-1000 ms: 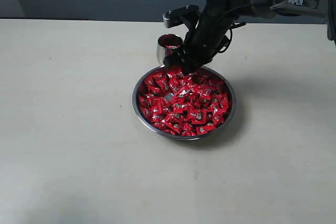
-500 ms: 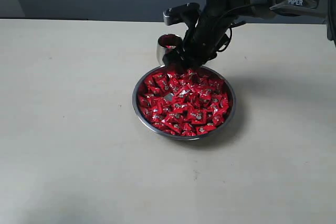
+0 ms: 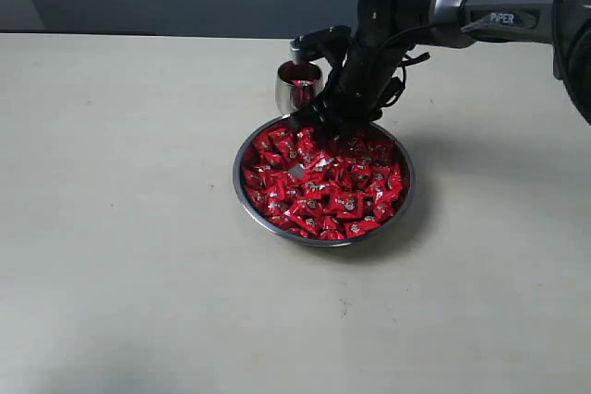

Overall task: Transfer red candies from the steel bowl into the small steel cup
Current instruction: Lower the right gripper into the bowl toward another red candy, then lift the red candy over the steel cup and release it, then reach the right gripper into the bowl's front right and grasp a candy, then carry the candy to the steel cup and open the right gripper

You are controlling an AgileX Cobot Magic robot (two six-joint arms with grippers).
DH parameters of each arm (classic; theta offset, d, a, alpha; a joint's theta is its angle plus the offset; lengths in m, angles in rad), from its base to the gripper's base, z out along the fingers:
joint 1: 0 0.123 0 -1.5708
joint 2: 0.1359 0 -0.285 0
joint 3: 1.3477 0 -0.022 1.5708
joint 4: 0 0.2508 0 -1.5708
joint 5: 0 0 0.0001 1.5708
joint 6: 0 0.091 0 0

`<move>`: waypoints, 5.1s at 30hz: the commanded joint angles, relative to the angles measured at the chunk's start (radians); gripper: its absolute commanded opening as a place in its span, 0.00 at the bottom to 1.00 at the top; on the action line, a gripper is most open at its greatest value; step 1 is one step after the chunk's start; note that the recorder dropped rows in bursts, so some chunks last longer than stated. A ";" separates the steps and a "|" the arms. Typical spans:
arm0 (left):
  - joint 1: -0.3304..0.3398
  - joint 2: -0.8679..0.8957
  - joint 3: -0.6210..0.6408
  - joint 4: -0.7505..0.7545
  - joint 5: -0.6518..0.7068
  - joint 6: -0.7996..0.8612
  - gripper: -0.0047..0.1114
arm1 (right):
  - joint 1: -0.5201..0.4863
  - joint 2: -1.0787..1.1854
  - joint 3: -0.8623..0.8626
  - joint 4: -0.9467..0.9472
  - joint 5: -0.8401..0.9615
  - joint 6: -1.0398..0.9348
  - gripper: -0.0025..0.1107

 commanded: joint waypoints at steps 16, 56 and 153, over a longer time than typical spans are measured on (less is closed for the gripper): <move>-0.008 -0.005 -0.008 0.002 -0.005 -0.002 0.04 | 0.001 -0.091 0.005 0.005 0.051 0.024 0.03; -0.008 -0.005 -0.008 0.002 -0.005 -0.002 0.04 | -0.011 -0.016 -0.114 0.086 -0.303 0.016 0.50; -0.008 -0.005 -0.008 0.002 -0.005 -0.002 0.04 | 0.082 -0.579 0.722 0.531 -0.639 -0.736 0.02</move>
